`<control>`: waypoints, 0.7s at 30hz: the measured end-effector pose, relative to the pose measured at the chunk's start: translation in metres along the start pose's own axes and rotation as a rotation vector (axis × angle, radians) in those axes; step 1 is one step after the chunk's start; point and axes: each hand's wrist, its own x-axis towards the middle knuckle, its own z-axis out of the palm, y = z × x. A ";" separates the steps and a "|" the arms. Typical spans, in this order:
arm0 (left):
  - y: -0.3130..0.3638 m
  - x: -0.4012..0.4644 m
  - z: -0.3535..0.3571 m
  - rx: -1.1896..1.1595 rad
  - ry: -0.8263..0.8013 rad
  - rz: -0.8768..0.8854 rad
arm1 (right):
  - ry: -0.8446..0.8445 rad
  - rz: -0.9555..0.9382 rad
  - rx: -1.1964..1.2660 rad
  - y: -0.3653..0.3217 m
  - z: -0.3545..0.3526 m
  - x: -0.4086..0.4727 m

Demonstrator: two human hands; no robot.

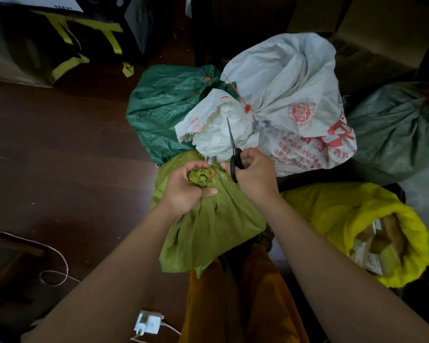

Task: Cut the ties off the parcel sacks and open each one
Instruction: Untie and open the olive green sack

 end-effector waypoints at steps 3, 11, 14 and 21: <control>-0.001 0.000 -0.001 0.035 -0.019 0.035 | -0.092 0.140 0.063 0.007 -0.002 0.007; 0.001 0.000 0.001 -0.036 -0.053 0.002 | -0.150 0.130 0.166 0.014 -0.009 0.003; 0.004 -0.001 0.002 -0.022 -0.065 0.016 | -0.138 0.127 0.160 0.015 -0.008 0.004; 0.008 -0.001 0.004 0.026 -0.066 -0.030 | -0.081 0.118 0.070 0.016 -0.008 0.007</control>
